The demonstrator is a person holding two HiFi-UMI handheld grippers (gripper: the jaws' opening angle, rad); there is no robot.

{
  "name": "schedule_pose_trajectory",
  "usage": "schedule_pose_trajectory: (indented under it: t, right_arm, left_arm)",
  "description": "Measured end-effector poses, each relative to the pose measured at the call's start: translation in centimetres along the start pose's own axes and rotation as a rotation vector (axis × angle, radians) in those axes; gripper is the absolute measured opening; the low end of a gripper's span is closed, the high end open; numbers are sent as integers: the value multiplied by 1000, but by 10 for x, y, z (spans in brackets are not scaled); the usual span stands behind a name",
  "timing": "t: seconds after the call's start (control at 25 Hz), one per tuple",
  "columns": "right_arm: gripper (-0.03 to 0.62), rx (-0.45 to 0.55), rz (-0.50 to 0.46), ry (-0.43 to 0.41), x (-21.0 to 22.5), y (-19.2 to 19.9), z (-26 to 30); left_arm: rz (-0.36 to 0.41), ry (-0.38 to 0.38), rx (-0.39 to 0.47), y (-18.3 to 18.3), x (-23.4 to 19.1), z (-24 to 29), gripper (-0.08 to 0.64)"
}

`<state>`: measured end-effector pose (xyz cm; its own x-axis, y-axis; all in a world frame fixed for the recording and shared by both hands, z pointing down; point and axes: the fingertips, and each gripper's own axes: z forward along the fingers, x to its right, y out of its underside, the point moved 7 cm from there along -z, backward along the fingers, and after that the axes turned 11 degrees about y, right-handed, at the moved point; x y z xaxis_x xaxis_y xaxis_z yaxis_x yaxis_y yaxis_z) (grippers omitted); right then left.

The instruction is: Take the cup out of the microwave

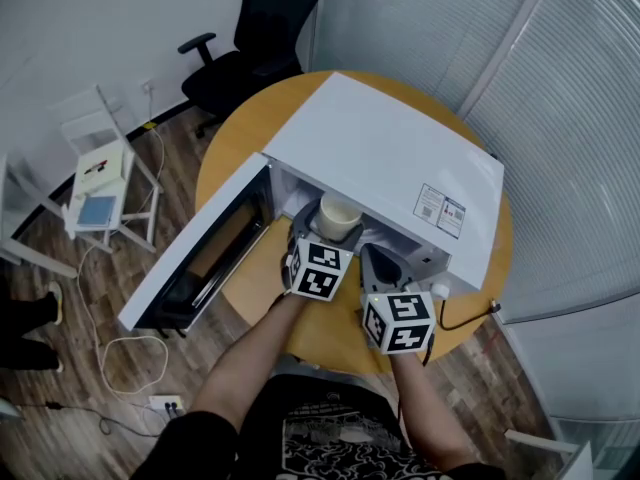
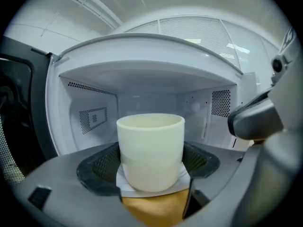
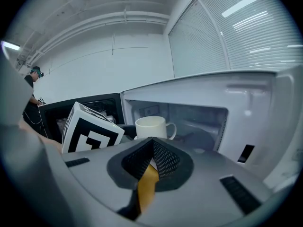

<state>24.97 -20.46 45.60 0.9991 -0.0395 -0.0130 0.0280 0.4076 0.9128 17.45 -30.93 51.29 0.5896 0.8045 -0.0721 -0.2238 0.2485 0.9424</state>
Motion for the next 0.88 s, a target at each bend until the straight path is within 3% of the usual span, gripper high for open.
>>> schedule_pose_trajectory:
  t: [0.88]
  right_arm:
    - [15, 42, 52, 137, -40, -10, -49]
  left_arm:
    - [20, 80, 22, -8, 20, -93, 410]
